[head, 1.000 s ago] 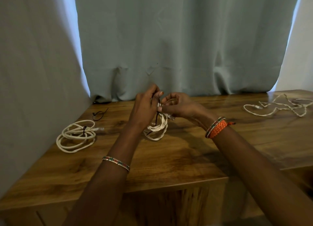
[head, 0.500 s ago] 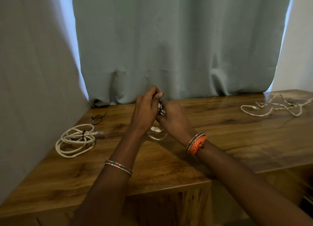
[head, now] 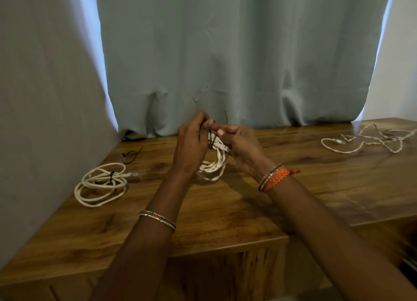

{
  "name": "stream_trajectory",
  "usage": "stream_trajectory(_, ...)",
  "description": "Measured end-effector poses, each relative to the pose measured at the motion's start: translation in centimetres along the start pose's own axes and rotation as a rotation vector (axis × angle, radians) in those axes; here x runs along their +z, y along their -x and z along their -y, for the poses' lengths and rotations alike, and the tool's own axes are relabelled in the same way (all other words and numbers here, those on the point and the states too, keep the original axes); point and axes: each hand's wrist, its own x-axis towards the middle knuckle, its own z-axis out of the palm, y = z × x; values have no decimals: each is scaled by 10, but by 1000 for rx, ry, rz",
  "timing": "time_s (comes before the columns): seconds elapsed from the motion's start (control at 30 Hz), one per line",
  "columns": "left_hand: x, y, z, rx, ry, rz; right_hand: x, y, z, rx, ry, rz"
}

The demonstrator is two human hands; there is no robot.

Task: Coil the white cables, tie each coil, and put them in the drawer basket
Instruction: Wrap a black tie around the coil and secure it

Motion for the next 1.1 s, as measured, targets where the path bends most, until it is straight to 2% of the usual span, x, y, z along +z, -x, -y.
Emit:
stream_trajectory(0.07, 3, 1, -3, 14, 3, 42, 3, -4, 3, -11, -6, -86)
stream_trajectory(0.13, 4, 3, -6, 38, -7, 60, 5, -10, 4, -4, 88, -174)
stream_trajectory(0.27, 10, 6, -26, 184, -40, -43, 4, -33, 16, 71, 224, -387)
stream_trajectory(0.4, 10, 12, -33, 220, 39, -76, 7, -34, 34, 108, 314, -301)
stream_trajectory(0.47, 9, 13, -28, 167, 53, -58, 5, -32, 39, 135, 198, -281)
stream_trajectory(0.57, 9, 12, -23, 98, 104, -43, 4, -33, 41, 197, -80, -134)
stream_trajectory(0.63, 10, 11, -22, 66, 123, -48, 9, -31, 41, 105, -11, -138)
stream_trajectory(0.73, 11, 11, -19, 27, 124, -97, 16, -25, 36, -214, 198, -223)
stream_trajectory(0.8, 9, 11, -18, 5, 125, -142, 18, -18, 31, -355, 244, -226)
stream_trajectory(1.0, -2, 5, -9, -73, 286, -234, 9, -16, 22, -449, 452, -184)
stream_trajectory(1.1, 1, 5, -12, -135, 390, -237, 7, -21, 18, -413, 345, -37)
